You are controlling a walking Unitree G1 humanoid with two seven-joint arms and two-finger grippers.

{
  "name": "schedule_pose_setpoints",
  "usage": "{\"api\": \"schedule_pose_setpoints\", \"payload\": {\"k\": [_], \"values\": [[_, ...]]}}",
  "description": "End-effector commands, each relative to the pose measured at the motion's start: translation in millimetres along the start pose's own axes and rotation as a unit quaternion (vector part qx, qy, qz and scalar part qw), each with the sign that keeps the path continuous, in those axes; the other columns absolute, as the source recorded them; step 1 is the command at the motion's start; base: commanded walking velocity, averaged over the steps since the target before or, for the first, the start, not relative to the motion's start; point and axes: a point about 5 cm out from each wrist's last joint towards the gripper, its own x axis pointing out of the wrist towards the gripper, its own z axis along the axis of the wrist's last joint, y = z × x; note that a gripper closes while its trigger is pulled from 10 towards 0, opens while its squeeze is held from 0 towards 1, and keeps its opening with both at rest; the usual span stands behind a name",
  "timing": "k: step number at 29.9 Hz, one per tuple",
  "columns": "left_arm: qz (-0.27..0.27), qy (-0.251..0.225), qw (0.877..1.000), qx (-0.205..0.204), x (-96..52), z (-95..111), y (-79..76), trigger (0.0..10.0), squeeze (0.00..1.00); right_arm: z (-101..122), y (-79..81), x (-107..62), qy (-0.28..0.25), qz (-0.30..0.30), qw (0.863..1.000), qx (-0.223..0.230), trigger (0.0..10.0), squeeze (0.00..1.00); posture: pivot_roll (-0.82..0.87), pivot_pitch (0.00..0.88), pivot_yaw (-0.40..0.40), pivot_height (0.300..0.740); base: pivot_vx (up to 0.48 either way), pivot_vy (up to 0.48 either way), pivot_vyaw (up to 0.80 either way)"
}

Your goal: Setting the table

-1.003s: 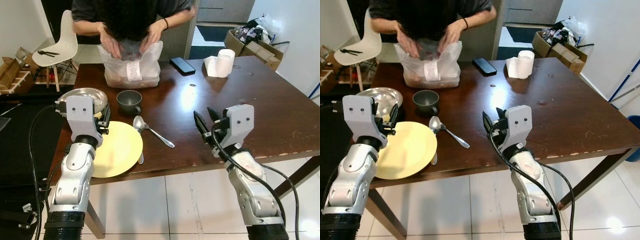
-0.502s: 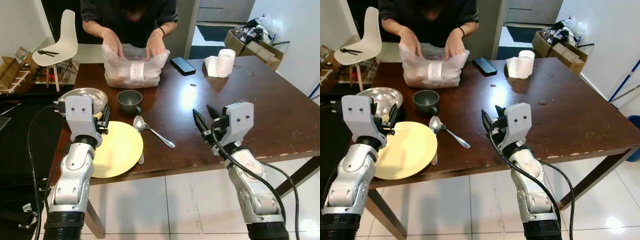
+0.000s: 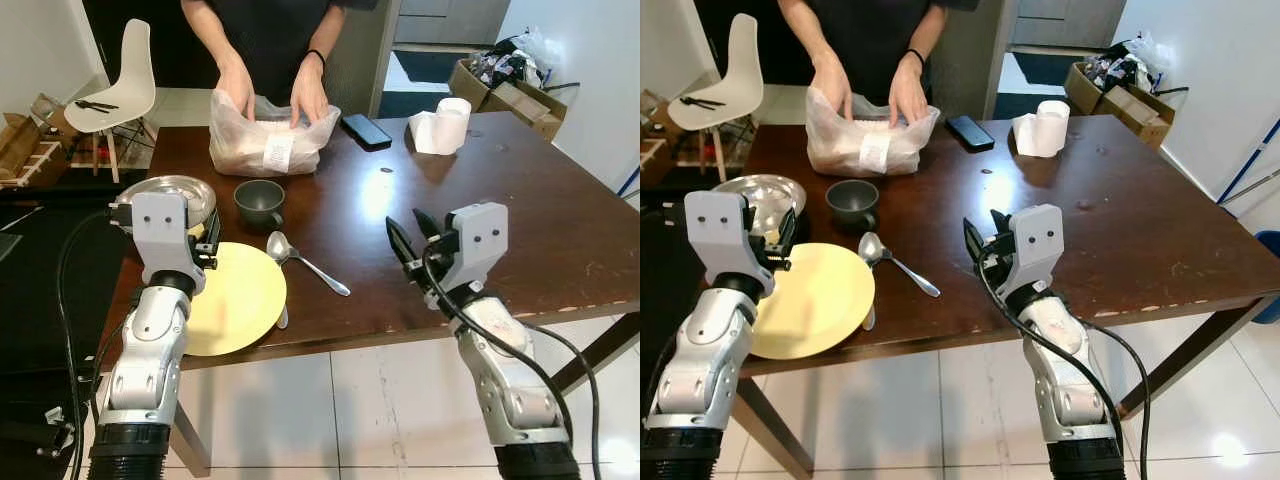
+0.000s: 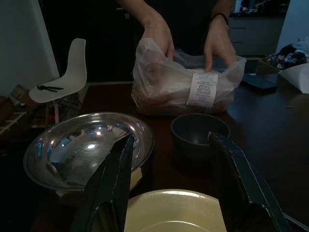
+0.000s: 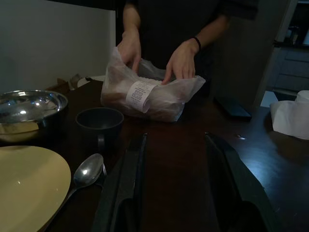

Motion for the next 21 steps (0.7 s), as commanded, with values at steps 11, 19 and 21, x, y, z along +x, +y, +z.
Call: {"api": "schedule_pose_setpoints", "payload": {"k": [11, 19, 21], "values": [[0.002, 0.011, 1.000, -0.001, -0.7, -5.7, -0.8, 10.0, 0.00, -1.5, -3.1, 0.0, 0.007, -0.003, 1.000, 0.003, 10.0, 0.00, -0.08, 0.000, 0.040, 0.740, 0.000, 0.000, 0.00], [0.001, 0.008, 1.000, 0.000, -0.2, -4.6, -0.9, 10.0, 0.00, -1.3, -2.8, 0.4, 0.006, -0.004, 1.000, 0.004, 10.0, 0.00, -0.08, 0.000, 0.043, 0.740, 0.000, 0.000, 0.00], [0.001, 0.006, 1.000, -0.001, 0.3, -3.3, -1.0, 10.0, 0.00, -0.1, -2.7, 1.0, 0.004, -0.004, 1.000, 0.003, 10.0, 0.00, -0.08, 0.000, 0.044, 0.740, 0.000, 0.000, 0.00]]}}
